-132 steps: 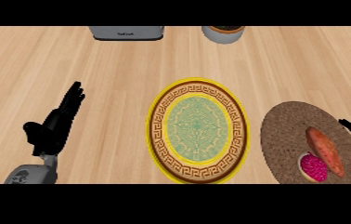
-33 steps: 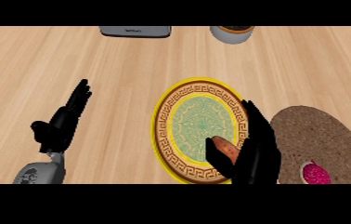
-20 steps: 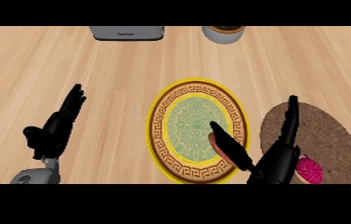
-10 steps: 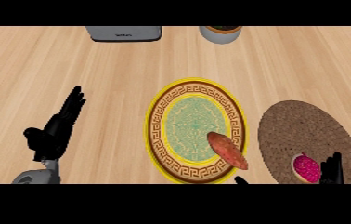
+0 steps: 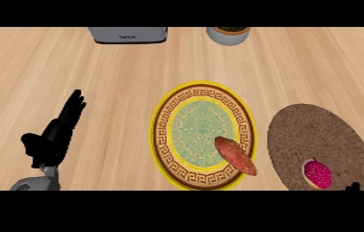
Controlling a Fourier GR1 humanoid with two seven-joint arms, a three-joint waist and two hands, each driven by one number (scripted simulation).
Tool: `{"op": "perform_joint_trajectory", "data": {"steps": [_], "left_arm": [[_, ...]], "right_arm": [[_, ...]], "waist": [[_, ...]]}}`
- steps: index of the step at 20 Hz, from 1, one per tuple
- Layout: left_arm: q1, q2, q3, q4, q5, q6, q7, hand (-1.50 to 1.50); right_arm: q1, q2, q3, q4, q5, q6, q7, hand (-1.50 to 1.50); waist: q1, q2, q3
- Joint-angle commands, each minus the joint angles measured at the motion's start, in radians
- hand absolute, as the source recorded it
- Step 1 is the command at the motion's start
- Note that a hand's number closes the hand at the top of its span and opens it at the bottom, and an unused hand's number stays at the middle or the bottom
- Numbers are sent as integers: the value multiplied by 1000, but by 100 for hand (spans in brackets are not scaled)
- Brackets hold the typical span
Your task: Pick the sweet potato from the placemat and place it in the plate
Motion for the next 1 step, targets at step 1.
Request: {"op": "perform_joint_trajectory", "data": {"steps": [1], "left_arm": [[16,-24,-16,-24,-33,41,15,0]], "right_arm": [[-35,9,15,78,-85,-91,-83,-150]], "waist": [[0,-2,1]]}}
